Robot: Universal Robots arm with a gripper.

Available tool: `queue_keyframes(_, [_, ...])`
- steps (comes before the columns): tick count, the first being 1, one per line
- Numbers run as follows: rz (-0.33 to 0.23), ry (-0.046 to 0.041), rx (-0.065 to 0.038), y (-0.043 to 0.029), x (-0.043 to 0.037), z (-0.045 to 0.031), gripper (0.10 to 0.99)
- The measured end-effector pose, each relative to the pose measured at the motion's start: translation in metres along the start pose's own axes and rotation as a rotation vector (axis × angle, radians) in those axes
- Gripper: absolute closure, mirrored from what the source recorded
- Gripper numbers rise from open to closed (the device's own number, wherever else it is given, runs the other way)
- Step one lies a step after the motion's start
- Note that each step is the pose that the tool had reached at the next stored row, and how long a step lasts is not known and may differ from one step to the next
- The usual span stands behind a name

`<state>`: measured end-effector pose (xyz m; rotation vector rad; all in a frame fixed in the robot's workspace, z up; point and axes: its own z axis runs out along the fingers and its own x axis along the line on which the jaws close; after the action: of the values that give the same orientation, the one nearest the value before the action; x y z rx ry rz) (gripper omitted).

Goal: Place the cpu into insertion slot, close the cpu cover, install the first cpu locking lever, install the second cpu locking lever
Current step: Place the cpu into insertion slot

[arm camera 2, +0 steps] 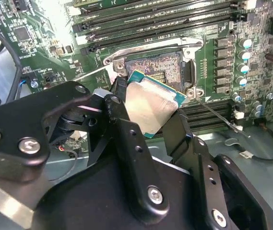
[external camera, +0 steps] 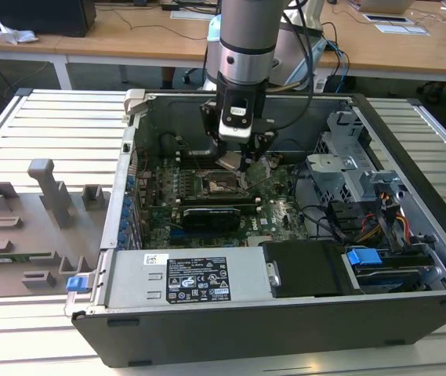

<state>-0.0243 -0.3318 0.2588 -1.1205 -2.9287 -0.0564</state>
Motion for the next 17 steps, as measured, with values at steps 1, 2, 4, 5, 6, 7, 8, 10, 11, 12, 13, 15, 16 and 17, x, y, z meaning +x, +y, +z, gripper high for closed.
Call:
queue_keyframes(1, [0.009,-0.0003,0.0,0.0,0.0,0.0,0.545])
queue_keyframes(2, [0.017,-0.0006,0.0,0.0,0.0,0.0,0.545])
queue_keyframes(4, [0.037,-0.0013,-0.001,0.0,0.0,0.0,0.545])
queue_keyframes(5, [0.053,-0.0017,-0.001,0.0,0.0,0.0,0.545])
queue_keyframes(6, [0.069,-0.0023,-0.001,0.0,0.0,0.0,0.545])
queue_keyframes(7, [0.078,-0.0026,-0.001,0.0,0.0,0.0,0.545])
queue_keyframes(8, [0.09,-0.003,-0.001,0.0,0.0,0.0,0.545])
queue_keyframes(10, [0.112,-0.0037,-0.002,0.0,0.0,0.0,0.545])
queue_keyframes(11, [0.128,-0.0042,-0.002,0.0,0.0,0.0,0.545])
queue_keyframes(12, [0.138,-0.0046,-0.002,0.0,0.0,0.0,0.545])
queue_keyframes(13, [0.148,-0.005,-0.002,0.0,0.0,0.0,0.545])
queue_keyframes(15, [0.168,-0.0056,-0.003,0.0,0.0,0.0,0.545])
queue_keyframes(16, [0.183,-0.0064,-0.003,0.0,0.0,0.0,0.545])
queue_keyframes(17, [0.201,-0.0074,-0.003,0.0,0.0,0.0,0.545])
